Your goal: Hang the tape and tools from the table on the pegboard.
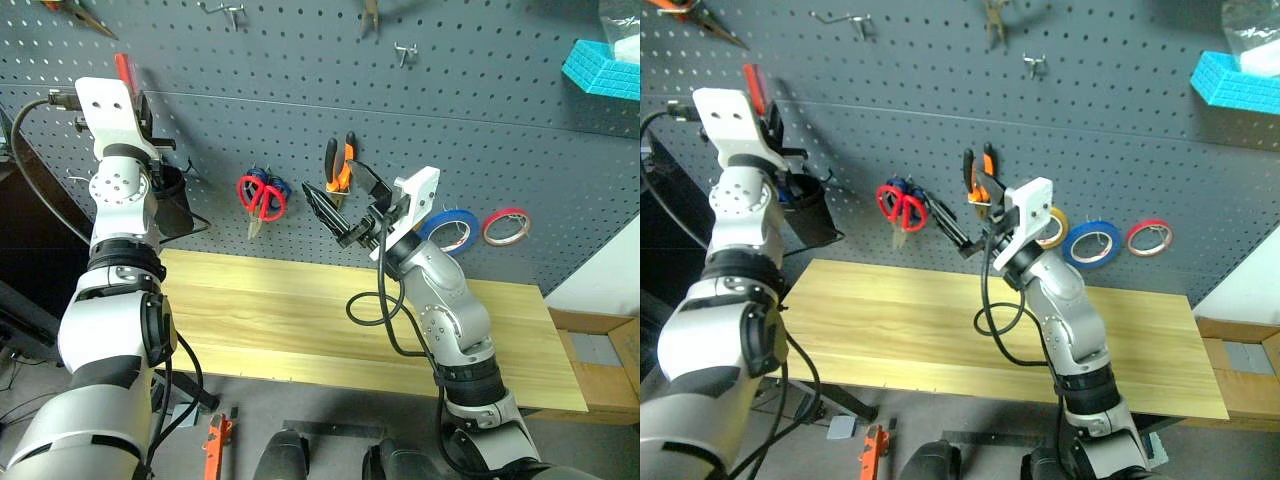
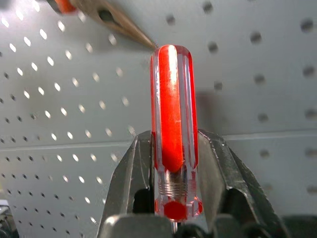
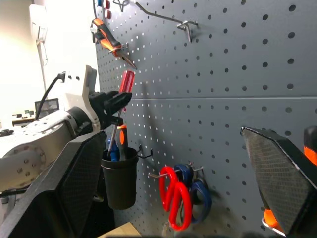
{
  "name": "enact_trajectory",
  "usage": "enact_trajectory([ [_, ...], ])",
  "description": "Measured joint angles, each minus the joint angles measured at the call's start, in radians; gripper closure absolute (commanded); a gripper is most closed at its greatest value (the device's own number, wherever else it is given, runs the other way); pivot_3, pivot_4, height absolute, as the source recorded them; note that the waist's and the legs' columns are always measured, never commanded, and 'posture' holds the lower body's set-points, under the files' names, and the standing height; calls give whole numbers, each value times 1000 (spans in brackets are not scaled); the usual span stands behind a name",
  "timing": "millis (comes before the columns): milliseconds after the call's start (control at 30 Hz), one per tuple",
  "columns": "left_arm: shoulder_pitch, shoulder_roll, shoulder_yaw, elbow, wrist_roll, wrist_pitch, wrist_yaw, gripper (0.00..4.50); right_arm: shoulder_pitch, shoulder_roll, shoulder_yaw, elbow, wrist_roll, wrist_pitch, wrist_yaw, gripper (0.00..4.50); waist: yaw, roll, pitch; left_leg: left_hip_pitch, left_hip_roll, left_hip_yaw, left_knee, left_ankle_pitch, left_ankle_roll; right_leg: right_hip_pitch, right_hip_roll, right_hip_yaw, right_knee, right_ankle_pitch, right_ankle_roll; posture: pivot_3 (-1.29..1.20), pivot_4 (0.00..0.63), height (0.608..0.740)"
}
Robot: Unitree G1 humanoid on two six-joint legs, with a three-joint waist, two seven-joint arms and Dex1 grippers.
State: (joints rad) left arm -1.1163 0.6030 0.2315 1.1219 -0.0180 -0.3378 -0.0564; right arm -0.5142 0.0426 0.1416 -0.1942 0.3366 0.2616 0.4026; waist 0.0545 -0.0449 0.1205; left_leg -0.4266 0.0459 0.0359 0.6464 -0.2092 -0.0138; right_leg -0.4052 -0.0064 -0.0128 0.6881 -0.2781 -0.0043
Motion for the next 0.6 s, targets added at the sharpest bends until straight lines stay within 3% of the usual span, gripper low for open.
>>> enact_trajectory([
  [333, 109, -13, 1, -111, -15, 22, -20, 3645, 32, -13, -1, -9, 5, 41, -8, 0, 2, 1, 51, -1, 1, -1, -1, 0, 0, 0, 0, 0, -1, 0, 0, 201, 205, 740],
  [600, 136, -16, 13, -201, -38, 49, -24, 942, 28, -17, -1, -9, 6, 42, -5, 0, 3, 1, 52, -3, 1, -1, -2, 0, 0, 0, -1, -2, -5, 0, 0, 204, 189, 740],
])
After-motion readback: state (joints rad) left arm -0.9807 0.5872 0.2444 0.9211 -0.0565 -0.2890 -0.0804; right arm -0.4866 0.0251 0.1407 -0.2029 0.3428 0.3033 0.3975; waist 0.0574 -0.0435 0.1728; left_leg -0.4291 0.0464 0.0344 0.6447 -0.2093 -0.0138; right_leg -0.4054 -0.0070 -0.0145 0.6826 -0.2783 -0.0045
